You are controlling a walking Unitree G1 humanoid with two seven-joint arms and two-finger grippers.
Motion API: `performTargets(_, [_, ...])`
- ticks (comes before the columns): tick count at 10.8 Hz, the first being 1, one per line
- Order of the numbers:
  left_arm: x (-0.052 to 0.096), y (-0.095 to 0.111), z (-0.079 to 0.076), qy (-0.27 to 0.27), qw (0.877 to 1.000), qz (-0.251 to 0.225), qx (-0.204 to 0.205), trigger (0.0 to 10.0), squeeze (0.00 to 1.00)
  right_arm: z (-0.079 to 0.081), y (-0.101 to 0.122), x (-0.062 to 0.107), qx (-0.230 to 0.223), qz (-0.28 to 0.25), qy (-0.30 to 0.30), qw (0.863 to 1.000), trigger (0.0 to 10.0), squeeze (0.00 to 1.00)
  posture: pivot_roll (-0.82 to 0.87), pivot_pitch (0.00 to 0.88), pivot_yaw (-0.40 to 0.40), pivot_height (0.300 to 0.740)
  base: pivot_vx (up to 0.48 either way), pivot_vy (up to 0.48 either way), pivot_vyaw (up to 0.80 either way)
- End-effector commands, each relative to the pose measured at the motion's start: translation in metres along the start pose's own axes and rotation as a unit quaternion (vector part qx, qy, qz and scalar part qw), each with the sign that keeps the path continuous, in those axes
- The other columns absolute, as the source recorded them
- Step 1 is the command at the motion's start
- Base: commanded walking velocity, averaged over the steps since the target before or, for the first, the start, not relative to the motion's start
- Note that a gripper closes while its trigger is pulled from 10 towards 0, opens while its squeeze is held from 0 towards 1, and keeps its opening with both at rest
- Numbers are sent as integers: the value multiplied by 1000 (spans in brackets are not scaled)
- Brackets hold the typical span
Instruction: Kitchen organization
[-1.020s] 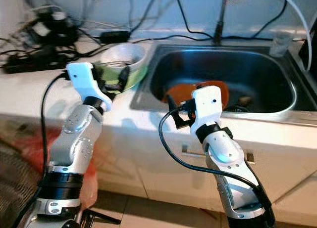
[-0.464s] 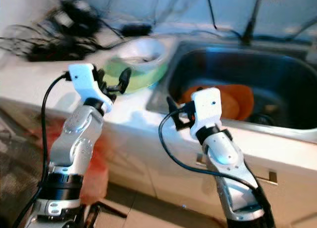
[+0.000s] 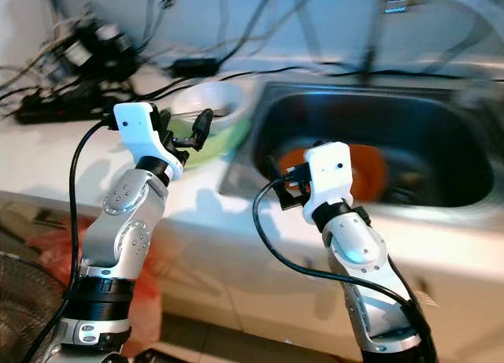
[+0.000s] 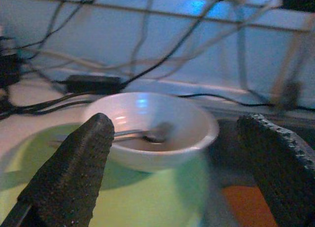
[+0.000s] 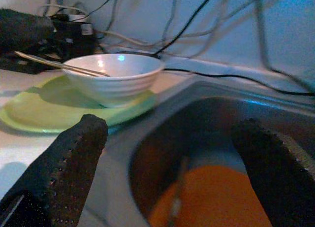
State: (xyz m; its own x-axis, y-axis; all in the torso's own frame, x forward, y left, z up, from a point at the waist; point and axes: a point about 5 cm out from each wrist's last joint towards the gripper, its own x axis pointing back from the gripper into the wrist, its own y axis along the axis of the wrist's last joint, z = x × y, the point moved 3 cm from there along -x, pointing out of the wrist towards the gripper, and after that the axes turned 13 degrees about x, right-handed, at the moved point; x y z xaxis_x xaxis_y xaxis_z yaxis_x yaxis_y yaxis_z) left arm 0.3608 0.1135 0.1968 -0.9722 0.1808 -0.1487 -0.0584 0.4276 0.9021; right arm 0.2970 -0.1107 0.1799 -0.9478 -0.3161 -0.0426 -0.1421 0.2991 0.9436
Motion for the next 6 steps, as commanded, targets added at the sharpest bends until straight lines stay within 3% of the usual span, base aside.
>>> performTargets(1, [0,3,2,-2,1000,-4,2,10000,0,1,3,0,2,-7,2,1000,10000,0,-115,0,104,740,0,0,0])
performTargets(6, [5,-4,1,-4,1000,14,12,10000,0,3,1,1,0,-4,8,1000,10000,0,-111,0,105,740,0,0,0])
